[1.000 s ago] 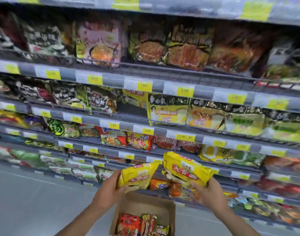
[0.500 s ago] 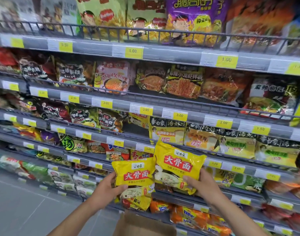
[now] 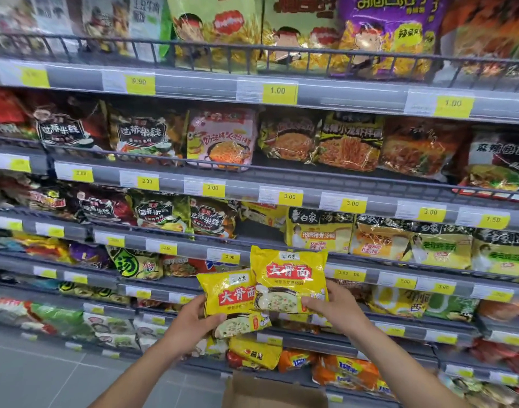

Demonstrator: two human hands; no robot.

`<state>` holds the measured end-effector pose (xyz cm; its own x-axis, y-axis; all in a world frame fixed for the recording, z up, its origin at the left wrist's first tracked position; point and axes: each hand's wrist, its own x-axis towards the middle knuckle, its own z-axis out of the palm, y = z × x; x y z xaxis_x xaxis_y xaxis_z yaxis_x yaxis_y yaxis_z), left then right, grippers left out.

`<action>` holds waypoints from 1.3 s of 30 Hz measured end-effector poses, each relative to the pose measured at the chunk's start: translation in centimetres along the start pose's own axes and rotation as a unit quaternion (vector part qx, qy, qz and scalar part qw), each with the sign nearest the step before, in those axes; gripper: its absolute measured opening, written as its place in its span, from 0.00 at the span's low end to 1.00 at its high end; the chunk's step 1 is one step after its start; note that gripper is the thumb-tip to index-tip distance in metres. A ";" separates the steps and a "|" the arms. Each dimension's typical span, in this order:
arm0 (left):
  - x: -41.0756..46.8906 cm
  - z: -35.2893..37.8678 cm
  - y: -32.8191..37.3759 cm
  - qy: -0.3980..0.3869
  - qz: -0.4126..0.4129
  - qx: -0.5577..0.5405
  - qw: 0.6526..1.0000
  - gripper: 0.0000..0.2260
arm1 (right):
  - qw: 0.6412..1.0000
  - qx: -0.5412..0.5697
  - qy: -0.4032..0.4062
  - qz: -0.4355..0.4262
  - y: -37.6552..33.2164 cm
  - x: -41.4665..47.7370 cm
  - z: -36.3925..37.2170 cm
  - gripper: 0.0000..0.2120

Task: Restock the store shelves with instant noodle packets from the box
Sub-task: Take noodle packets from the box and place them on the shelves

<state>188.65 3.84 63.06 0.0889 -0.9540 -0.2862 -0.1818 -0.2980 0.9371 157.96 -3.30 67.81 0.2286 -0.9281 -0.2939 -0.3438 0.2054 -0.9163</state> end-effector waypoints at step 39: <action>4.5 -5.0 -0.4 -0.093 -0.041 -0.006 0.995 0.16 | 0.966 -0.003 0.247 -0.078 -7.5 10.4 9.6 0.32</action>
<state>194.02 -0.19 62.35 -0.0794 -0.9164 -0.3923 -0.1699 -0.3753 0.9112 171.66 -11.49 69.03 -0.1829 -0.9830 0.0145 -0.3466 0.0507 -0.9366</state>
